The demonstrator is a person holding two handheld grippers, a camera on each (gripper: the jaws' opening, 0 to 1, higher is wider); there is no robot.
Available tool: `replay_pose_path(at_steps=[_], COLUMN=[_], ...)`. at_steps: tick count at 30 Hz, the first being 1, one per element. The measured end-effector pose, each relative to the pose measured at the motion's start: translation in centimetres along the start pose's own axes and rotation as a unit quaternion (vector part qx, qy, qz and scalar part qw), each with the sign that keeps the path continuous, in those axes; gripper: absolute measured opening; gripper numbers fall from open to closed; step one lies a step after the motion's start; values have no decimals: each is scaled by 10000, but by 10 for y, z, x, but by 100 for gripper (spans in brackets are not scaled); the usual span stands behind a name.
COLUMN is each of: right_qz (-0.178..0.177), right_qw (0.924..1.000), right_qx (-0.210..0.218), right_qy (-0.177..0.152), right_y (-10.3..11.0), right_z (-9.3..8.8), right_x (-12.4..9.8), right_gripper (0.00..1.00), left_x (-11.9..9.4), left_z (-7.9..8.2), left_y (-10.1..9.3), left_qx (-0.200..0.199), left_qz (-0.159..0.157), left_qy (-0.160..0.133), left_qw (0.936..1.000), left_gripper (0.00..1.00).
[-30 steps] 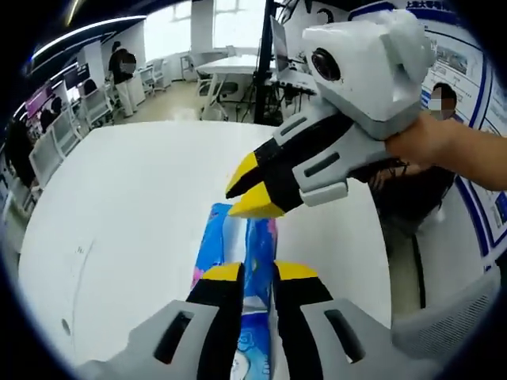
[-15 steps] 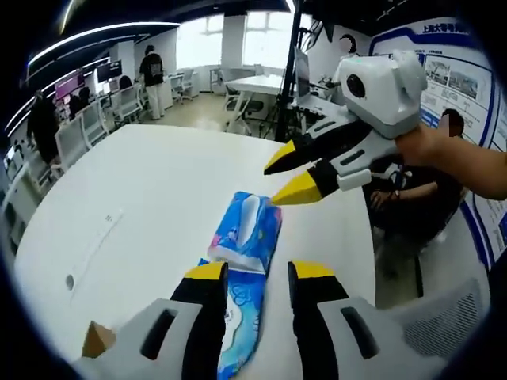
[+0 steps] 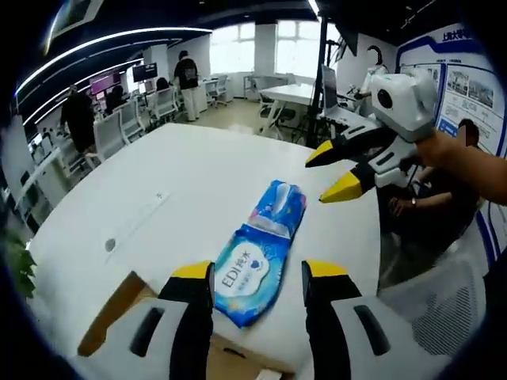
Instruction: Operate the shoe box by opening the lid, removing the specified soft item, and placing it in the target area until the item is outside and the box remains undamaged.
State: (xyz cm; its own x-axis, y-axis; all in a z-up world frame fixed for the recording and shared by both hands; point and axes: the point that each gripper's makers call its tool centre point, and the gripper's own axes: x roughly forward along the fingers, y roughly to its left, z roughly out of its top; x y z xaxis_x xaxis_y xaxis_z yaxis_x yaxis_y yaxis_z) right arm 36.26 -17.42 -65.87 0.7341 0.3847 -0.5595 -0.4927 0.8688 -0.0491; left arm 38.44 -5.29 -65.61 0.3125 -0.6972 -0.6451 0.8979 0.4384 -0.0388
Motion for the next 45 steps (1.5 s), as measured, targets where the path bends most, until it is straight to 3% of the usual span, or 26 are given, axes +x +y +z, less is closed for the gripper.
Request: replay_pose_path(at_steps=[10,20,28,34,43,45], right_qz=[283,555,1069,1516,2112,2245], right_qw=[9993,9973,9905,9801,9595,9519], right_qx=[-238,-477,-868,-1268,-1823,-2032], right_qy=[16,42,62,194,399,462], right_y=[37,65,99,126,166,174], right_z=[9,16,21,20,17,16], right_x=[1,6,21,32,54,60], right_gripper=[41,44,45,45,46,46], left_x=[-56,-108,-149,-174,-205,-212], left_z=[-28,-61,-93,-122,-173,-185], left_y=[11,43,71,84,99,102], left_qx=[-296,-564,-903,-1117,-1462,-1565], left_qz=[359,888,1413,1661,2074,2182], left_qy=[-293,-431,-524,-558,-379,-353], left_qw=[9985,9935,9845,9782,9665,9626], left_gripper=[51,54,55,53,52,52])
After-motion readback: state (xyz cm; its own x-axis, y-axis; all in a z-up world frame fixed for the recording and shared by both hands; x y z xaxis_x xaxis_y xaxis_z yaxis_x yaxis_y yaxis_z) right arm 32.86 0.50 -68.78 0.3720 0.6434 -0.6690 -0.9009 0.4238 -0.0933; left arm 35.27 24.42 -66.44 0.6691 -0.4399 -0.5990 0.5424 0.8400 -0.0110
